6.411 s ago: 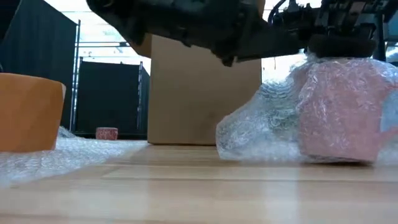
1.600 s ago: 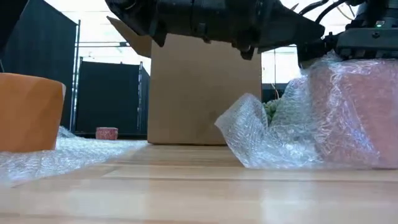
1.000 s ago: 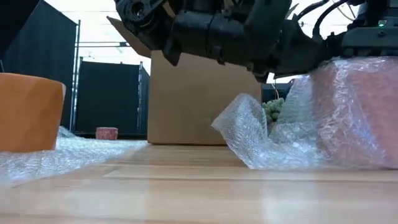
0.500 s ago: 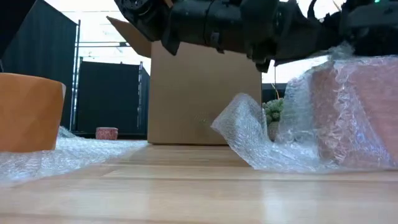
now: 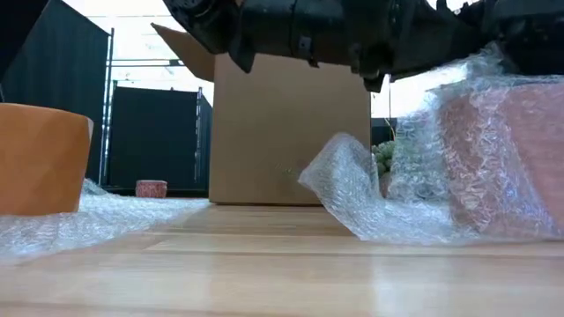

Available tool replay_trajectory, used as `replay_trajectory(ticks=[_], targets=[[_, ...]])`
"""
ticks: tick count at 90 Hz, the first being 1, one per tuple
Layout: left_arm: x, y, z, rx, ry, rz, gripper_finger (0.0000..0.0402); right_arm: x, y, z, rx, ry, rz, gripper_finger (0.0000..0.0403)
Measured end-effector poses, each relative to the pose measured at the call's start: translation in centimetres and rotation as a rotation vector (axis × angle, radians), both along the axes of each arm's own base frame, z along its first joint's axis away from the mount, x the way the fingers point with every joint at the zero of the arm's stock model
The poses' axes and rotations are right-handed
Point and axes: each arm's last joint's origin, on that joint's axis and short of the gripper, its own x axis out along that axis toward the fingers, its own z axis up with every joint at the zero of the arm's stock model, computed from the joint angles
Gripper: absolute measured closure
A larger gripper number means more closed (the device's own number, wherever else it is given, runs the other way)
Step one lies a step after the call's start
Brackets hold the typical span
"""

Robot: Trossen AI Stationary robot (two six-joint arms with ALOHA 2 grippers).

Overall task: Wrap mug
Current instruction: Wrap the pink cup with bubble wrap

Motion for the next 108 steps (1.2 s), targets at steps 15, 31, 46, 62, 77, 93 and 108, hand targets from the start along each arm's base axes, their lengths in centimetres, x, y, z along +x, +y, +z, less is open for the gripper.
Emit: replay_trajectory(ticks=[15,31,46,62,77,93,108], targets=[[-0.3,0.1,-1.0,0.016,0.081,0.002,0.0402,-0.5,0.0,0.4,-0.004,0.032,0.001,0.0195],[-0.4,0.1,-1.3,0.019,0.097,-0.001,0.0402,-0.4,0.1,0.7,0.007,0.007,0.009,0.0195],[-0.4,0.1,-1.3,0.017,0.091,0.002,0.0402,-0.2,0.2,1.8,0.012,-0.028,0.017,0.0195],[-0.4,0.1,-1.3,0.017,0.089,0.002,0.0402,0.3,0.5,5.1,0.019,-0.043,0.021,0.0195],[-0.4,0.1,-1.3,0.018,0.087,0.002,0.0402,0.1,1.1,7.7,0.007,-0.069,0.032,0.0195],[-0.4,0.1,-1.2,0.016,0.084,0.004,0.0402,0.0,1.6,6.7,-0.079,-0.148,-0.076,0.0195],[-0.4,0.1,-1.2,0.016,0.084,0.005,0.0402,-0.5,1.8,2.7,-0.061,-0.147,-0.138,0.0195]])
